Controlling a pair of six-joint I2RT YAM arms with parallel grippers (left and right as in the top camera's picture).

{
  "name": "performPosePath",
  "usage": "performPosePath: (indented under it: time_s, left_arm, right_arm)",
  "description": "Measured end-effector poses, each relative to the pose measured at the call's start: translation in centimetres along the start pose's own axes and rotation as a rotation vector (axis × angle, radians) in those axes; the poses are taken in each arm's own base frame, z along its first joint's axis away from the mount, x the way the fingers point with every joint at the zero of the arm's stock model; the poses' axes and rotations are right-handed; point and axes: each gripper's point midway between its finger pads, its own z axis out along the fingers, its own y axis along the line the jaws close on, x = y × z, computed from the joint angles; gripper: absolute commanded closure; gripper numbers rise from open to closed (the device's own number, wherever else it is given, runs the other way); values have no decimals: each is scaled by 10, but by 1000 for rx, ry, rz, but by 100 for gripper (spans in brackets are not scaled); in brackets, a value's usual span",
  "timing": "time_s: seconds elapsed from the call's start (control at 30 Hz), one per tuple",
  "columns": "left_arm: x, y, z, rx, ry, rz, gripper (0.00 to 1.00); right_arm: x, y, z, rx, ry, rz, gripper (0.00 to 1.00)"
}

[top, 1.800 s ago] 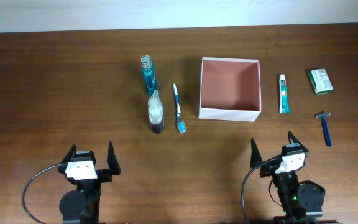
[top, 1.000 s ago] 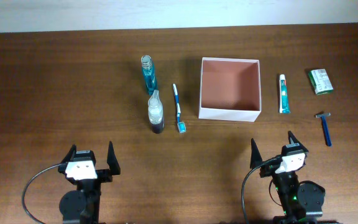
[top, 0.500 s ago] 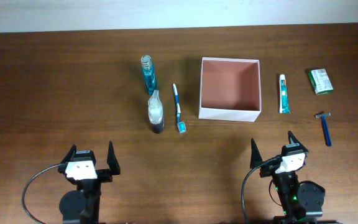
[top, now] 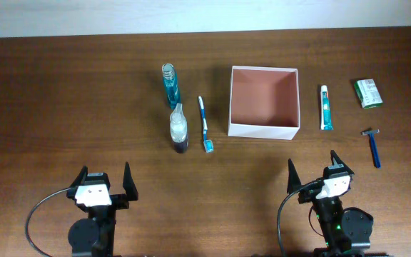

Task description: Pack container

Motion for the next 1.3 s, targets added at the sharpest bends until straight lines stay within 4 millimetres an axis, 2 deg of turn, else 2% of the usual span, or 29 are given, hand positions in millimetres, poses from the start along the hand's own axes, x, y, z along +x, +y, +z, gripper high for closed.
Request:
performPosePath:
  time_s: [0.8, 0.93, 1.13, 1.2, 1.3]
  left_arm:
    - [-3, 0, 0, -1, -11, 0, 1]
    - [-25, -1, -1, 6, -107, -3, 1]
    - [-58, -17, -10, 95, -208, 4, 1]
    - [-80, -21, -18, 118, -245, 8, 1]
    - [-127, -29, -39, 166, -316, 20, 1]
  right_arm:
    - [0, 0, 0, 0, 0, 0, 1]
    - [0, 0, 0, 0, 0, 0, 1]
    - [0, 0, 0, 0, 0, 0, 1]
    - [0, 0, 0, 0, 0, 0, 1]
    - [0, 0, 0, 0, 0, 0, 1]
